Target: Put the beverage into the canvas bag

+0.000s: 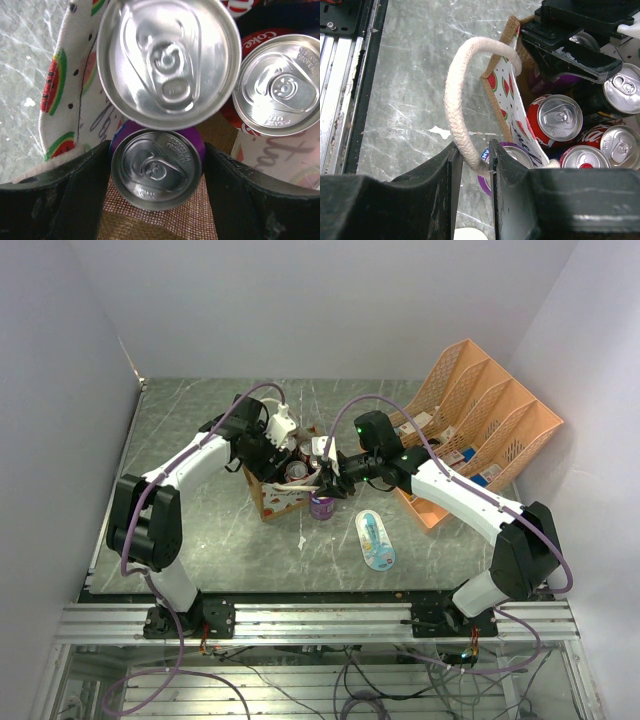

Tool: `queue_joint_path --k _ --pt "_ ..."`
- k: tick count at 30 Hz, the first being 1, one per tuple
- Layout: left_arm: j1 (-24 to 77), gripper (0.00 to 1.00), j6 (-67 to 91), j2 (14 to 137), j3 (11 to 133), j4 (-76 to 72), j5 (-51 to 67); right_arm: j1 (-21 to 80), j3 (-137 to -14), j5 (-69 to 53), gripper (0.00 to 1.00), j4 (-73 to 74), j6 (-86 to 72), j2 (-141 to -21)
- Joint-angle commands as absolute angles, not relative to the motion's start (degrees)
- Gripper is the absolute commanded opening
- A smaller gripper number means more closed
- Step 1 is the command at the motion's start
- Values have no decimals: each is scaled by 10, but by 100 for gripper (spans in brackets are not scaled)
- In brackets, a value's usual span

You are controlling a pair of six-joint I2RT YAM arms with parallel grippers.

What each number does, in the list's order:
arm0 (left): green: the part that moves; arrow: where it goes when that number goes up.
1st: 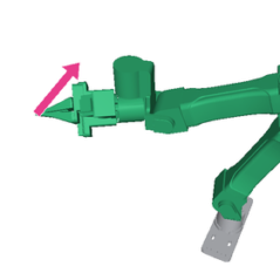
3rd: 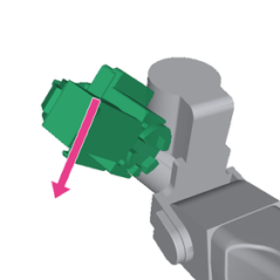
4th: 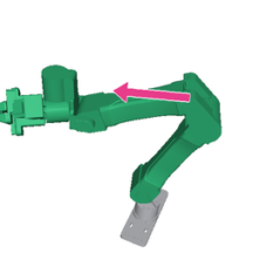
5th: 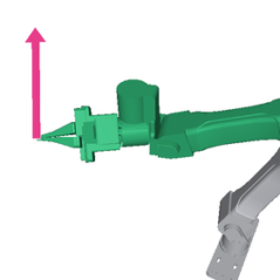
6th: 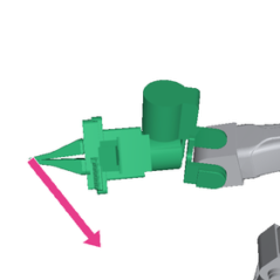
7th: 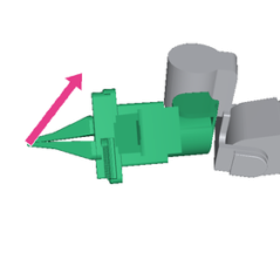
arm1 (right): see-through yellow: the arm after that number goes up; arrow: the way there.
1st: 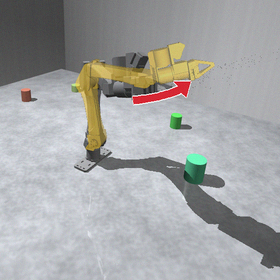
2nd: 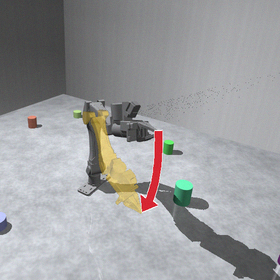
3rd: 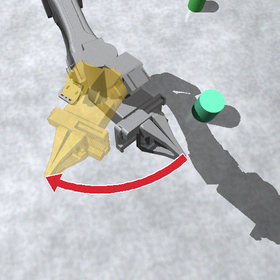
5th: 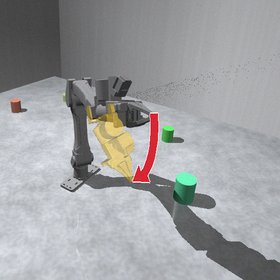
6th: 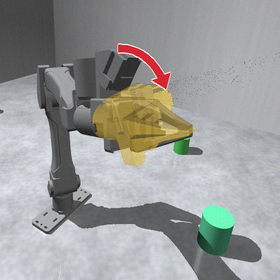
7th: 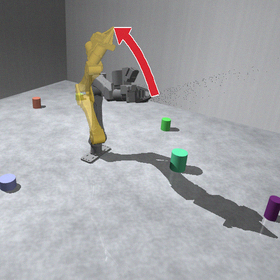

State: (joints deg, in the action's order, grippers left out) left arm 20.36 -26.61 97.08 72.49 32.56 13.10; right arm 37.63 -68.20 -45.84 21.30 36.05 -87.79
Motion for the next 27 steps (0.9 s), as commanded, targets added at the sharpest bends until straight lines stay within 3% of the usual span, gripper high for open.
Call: queue_joint_path --k 1,5,19,27 --pt "198 83 -267 953 746 325 91 378 -683 -456 27 217 363 -875" --pt "198 92 -267 943 747 330 89 378 -683 -457 27 219 364 -876" --pt "198 92 -264 902 784 366 84 379 -683 -462 28 218 362 -871" --pt "198 92 -250 864 813 384 106 379 -682 -461 38 210 349 -871"
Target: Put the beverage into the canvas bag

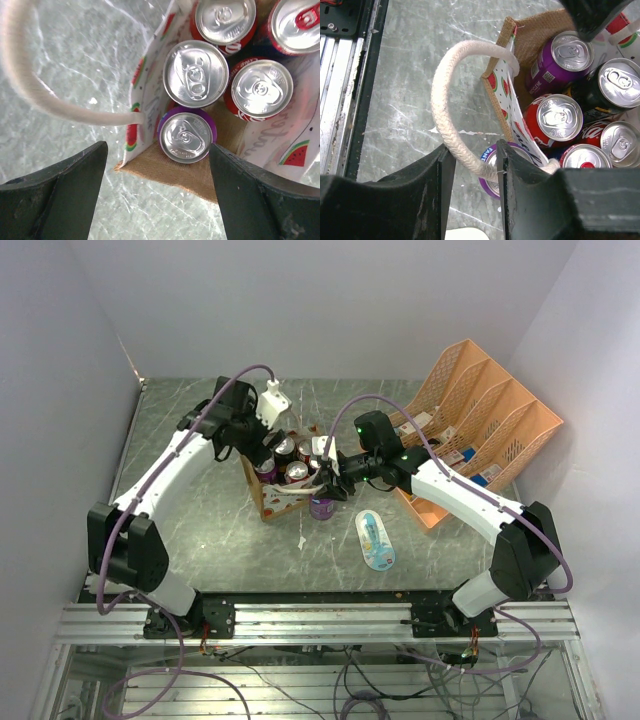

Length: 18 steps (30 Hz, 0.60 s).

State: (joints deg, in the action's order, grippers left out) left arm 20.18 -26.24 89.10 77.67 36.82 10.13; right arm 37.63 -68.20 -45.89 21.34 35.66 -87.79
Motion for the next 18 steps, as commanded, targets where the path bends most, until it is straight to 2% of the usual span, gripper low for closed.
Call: queue_joint_path --k 1,7,10,13,15,18 --pt "198 92 -248 860 817 388 107 379 -682 -461 41 208 347 -870" --pt "198 96 -232 813 815 380 107 379 -680 -461 57 194 326 -860" --pt "198 100 -225 776 800 368 108 379 -684 -454 69 195 323 -852" --pt "197 99 -225 742 789 365 116 378 -685 -443 79 193 322 -835" --pt "197 99 -229 721 782 363 134 378 -684 -432 87 190 322 -821" --pt "198 99 -247 690 772 367 186 368 -685 -427 93 189 319 -803"
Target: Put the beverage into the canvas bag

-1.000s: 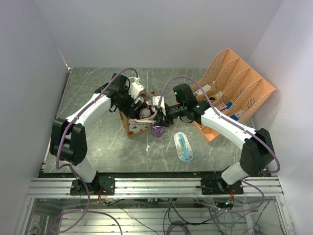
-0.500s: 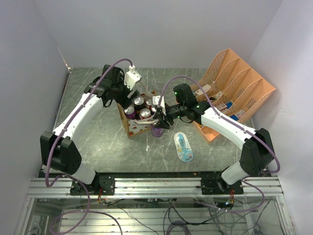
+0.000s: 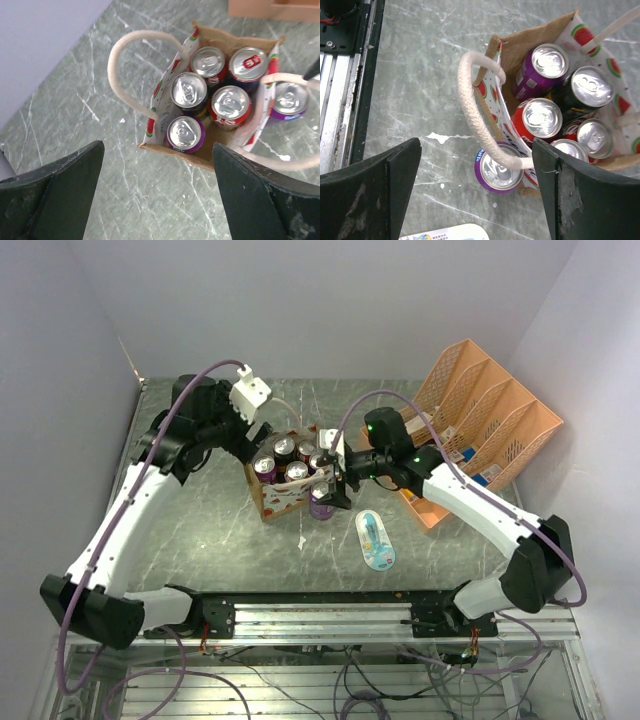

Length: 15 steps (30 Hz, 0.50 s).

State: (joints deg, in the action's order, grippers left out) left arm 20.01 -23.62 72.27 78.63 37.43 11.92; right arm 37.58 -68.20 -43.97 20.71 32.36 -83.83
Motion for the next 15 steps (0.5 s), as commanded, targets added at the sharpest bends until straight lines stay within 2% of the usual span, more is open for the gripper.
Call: queue_joint_path --k 1,8,15 --pt "198 100 -251 682 771 372 201 364 -686 -427 94 190 318 -798" --pt "198 98 -268 648 752 408 256 293 -678 -473 96 177 278 -767" --pt "187 99 -260 590 698 385 273 287 -632 -424 96 200 290 -723"
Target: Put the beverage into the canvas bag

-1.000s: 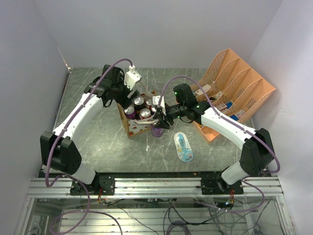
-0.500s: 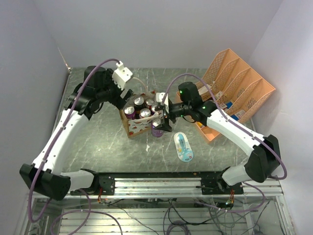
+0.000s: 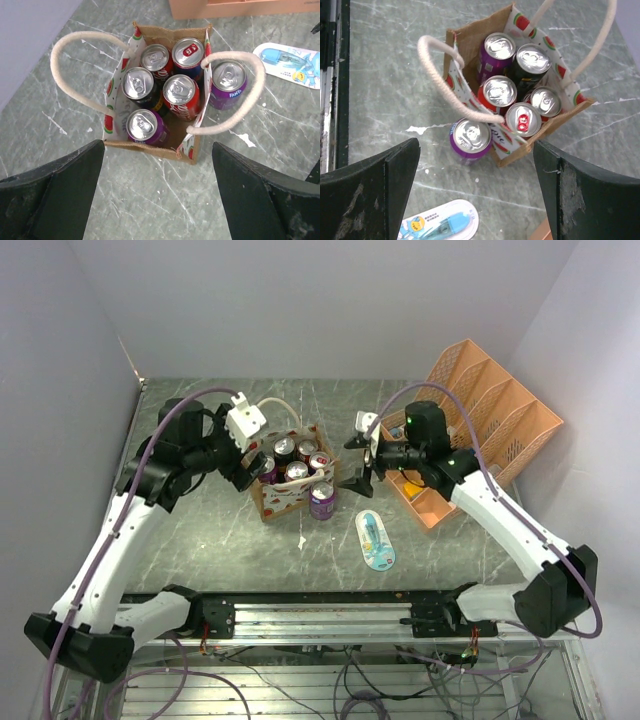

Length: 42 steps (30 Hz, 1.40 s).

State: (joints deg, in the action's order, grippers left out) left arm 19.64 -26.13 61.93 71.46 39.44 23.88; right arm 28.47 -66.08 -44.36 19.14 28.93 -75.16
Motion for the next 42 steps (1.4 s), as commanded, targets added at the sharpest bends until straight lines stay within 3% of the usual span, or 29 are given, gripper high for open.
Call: queue_joint_path --k 1,13,21,29,42 --pt "185 98 -263 587 695 387 282 288 -627 -420 96 212 297 -723" --pt "188 88 -350 547 737 519 398 249 -555 -440 94 210 286 -730" --pt "233 88 -368 527 652 527 324 247 -535 -446 91 159 237 -786" --pt "195 91 -333 501 604 480 318 331 -466 -294 96 -15 125 -793" --pt "148 90 -318 506 620 473 358 393 -473 -168 100 -87 48 -855"
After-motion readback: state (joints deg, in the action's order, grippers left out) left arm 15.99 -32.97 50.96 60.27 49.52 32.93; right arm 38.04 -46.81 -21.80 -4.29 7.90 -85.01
